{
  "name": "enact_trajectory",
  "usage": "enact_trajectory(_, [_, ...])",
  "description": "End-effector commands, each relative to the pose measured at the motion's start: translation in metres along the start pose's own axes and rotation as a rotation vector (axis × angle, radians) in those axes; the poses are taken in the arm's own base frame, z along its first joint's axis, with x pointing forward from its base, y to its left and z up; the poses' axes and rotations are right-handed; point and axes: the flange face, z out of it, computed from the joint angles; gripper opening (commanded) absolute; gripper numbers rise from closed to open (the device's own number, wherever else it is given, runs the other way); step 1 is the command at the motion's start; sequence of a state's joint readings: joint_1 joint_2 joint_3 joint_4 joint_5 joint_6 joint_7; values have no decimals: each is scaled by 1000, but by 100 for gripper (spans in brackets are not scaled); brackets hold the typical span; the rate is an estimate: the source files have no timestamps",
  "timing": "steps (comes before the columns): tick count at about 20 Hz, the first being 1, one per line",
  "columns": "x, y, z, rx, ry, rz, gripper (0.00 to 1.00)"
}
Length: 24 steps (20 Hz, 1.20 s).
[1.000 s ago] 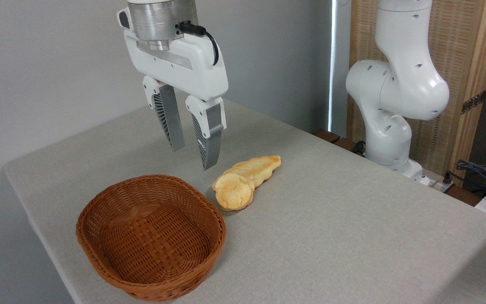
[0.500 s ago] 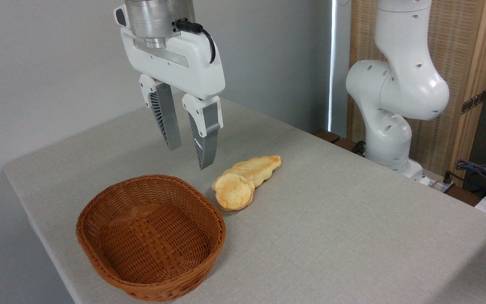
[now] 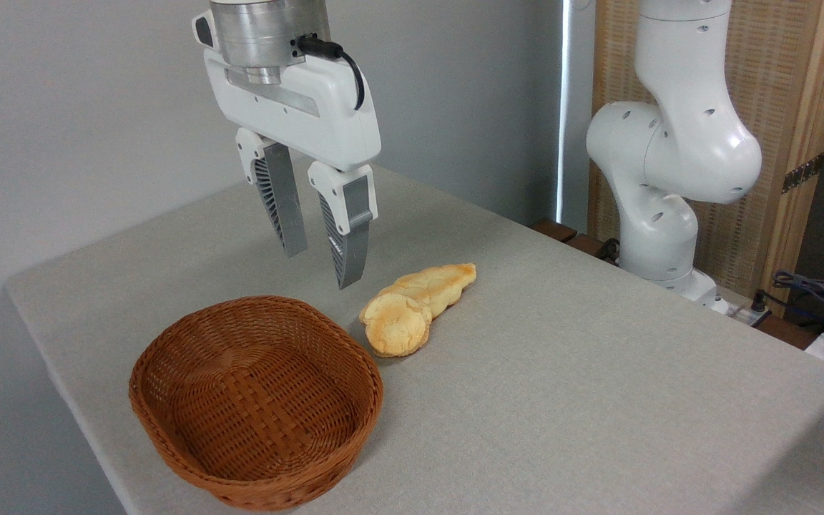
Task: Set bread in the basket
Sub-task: 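Lower the open gripper onto the round bun beside the roll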
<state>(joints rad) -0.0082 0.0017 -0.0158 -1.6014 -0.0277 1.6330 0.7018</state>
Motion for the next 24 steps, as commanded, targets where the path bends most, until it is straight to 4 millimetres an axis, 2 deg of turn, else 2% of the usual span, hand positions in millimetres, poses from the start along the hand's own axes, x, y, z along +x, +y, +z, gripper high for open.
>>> enact_trajectory(1, [-1, 0, 1, -11, -14, -8, 100])
enact_trajectory(4, [-3, 6, 10, -32, -22, -3, 100])
enact_trajectory(6, [-10, 16, 13, -41, -17, -1, 100])
enact_trajectory(11, [-20, 60, 35, -25, 3, 57, 100])
enact_trajectory(16, [-42, 92, 56, -95, 22, 138, 100])
enact_trajectory(19, [-51, 103, 76, -127, 21, 169, 100])
enact_trajectory(24, [-46, 112, 107, -104, 24, 199, 100])
